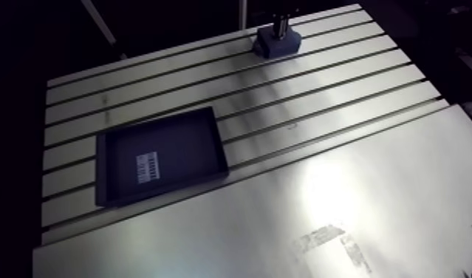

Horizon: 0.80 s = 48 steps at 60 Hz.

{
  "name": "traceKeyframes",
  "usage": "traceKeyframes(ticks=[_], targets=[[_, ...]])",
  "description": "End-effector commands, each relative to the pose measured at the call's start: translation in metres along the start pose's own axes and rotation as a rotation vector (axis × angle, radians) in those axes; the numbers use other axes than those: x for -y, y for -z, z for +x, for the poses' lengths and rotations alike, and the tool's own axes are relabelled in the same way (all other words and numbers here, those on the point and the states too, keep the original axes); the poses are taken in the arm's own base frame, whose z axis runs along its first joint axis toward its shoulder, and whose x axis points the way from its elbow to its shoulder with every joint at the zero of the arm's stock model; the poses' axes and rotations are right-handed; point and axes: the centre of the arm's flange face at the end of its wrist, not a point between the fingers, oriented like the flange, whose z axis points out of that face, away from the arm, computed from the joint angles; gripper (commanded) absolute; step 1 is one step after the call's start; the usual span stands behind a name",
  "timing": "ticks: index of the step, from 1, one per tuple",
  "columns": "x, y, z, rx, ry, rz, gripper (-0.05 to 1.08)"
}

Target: Pick up the bearing and press it into the housing until flush.

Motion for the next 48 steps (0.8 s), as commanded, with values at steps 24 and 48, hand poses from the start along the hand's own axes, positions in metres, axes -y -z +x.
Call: traceKeyframes(ticks=[24,48], targets=[[0.0002,-0.0028,-0.0005,0.004,0.000,0.000,1.08],[0.0000,-0.0081,0.0003,0.012,0.001,0.001,1.08]])
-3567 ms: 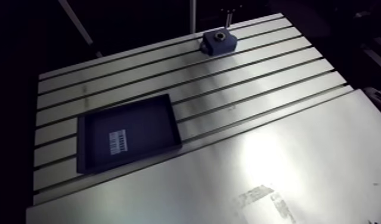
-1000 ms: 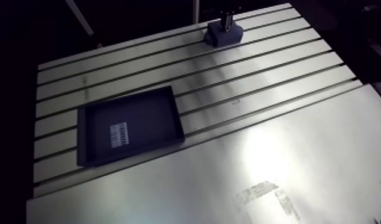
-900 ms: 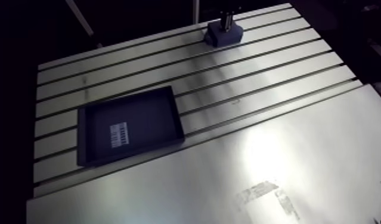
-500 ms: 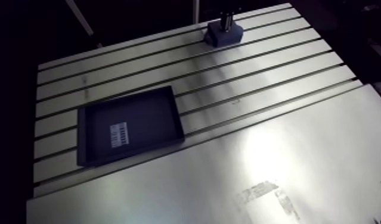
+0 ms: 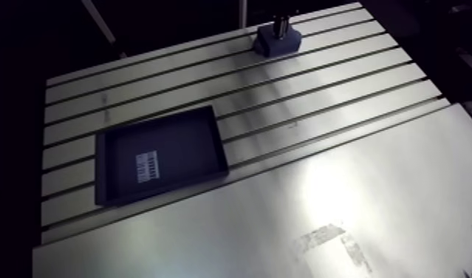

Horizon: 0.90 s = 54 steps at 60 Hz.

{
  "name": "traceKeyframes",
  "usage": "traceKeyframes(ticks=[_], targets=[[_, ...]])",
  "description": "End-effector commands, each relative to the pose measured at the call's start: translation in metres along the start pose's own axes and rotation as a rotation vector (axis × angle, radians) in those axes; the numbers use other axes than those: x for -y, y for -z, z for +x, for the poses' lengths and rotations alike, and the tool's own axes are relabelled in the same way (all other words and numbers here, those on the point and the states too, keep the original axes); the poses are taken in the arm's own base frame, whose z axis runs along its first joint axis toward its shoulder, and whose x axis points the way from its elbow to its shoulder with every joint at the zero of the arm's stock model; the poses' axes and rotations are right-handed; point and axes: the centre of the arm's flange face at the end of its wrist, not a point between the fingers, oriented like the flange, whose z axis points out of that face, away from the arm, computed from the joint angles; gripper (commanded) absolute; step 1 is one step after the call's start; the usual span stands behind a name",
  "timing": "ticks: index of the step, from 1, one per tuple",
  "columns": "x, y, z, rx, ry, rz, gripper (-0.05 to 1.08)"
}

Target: Pick up the bearing and press it into the housing until flush.

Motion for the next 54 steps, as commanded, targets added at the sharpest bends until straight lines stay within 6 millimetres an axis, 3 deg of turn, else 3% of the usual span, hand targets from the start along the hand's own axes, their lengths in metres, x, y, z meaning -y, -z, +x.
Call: traceKeyframes(ticks=[1,24,38,54], targets=[[0.000,-0.003,0.000,0.004,0.000,0.001,1.08],[-0.001,0.003,0.001,-0.007,-0.002,0.000,1.08],[0.000,0.017,0.000,-0.027,-0.001,-0.006,1.08],[0.003,0.049,-0.011,-0.053,-0.001,-0.018,1.08]])
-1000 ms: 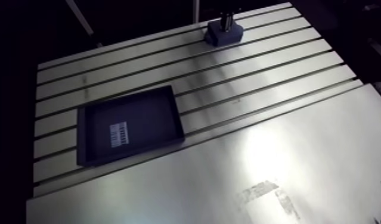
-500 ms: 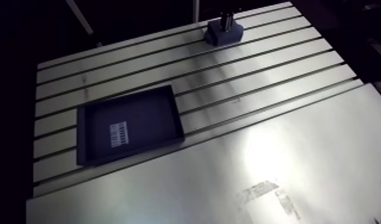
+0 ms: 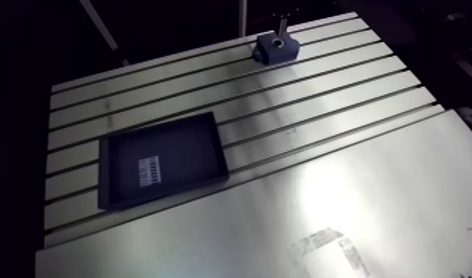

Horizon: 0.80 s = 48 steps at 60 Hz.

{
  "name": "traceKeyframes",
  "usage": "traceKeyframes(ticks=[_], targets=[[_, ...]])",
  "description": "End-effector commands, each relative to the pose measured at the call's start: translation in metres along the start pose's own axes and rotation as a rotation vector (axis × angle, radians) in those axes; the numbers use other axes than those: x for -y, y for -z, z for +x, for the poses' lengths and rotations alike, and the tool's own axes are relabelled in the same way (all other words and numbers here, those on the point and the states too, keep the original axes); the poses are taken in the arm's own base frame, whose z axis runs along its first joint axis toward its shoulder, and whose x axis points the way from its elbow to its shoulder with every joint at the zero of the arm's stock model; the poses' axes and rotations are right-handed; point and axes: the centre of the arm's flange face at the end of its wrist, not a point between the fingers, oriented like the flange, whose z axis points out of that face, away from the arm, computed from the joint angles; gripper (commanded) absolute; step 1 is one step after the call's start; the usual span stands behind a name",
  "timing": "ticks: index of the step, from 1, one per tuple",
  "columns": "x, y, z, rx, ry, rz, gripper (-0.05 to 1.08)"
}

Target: Pick up the bearing and press it into the housing until flush.

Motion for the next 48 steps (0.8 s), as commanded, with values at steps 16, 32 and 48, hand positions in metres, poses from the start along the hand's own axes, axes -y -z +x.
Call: traceKeyframes(ticks=[16,32,48], targets=[[0.012,0.066,-0.021,-0.029,0.007,-0.016,0.24],[0.039,0.124,-0.053,-0.035,0.020,0.002,0.00],[0.081,0.186,-0.119,-0.006,0.025,0.029,0.00]])
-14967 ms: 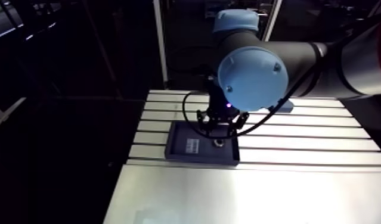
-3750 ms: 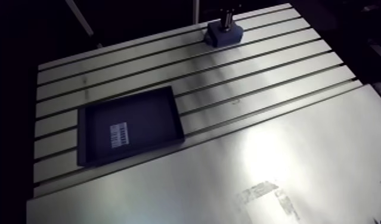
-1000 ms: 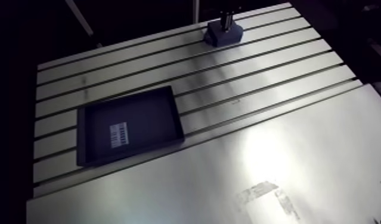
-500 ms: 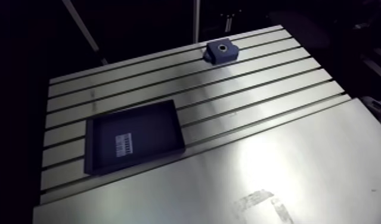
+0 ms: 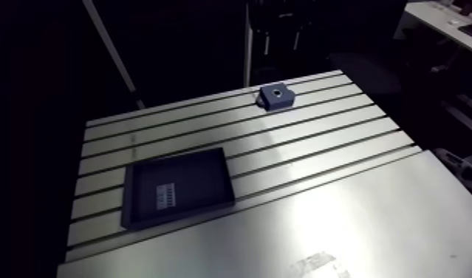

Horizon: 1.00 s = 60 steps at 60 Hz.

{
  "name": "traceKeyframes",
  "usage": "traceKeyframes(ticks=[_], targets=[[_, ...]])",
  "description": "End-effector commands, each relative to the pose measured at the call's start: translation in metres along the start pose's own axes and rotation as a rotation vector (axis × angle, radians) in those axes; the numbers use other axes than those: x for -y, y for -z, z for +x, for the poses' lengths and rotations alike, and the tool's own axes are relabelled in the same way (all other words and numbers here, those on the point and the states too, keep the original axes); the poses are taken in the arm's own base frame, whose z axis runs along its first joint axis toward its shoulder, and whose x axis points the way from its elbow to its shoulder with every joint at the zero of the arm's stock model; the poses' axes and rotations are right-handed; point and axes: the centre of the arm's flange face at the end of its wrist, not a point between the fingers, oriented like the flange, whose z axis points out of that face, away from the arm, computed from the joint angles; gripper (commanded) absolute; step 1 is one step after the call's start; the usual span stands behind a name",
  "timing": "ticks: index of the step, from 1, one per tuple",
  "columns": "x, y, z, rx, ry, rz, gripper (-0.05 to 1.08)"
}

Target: Pick up the bearing and press it into the housing until flush.

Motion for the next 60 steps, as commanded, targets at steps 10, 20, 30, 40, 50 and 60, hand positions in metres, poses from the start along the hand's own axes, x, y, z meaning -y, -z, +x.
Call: traceKeyframes(ticks=[10,20,30,40,50,60], targets=[[0.051,0.104,-0.109,-0.035,-0.004,-0.001,0.00],[0.054,0.125,-0.143,-0.071,-0.024,-0.003,0.00],[0.037,0.145,-0.168,-0.097,-0.144,-0.013,0.00],[0.043,0.142,-0.176,-0.090,-0.163,-0.005,0.00],[0.055,0.140,-0.169,-0.091,-0.137,0.003,0.01],[0.091,0.142,-0.161,-0.098,-0.059,-0.006,0.01]])
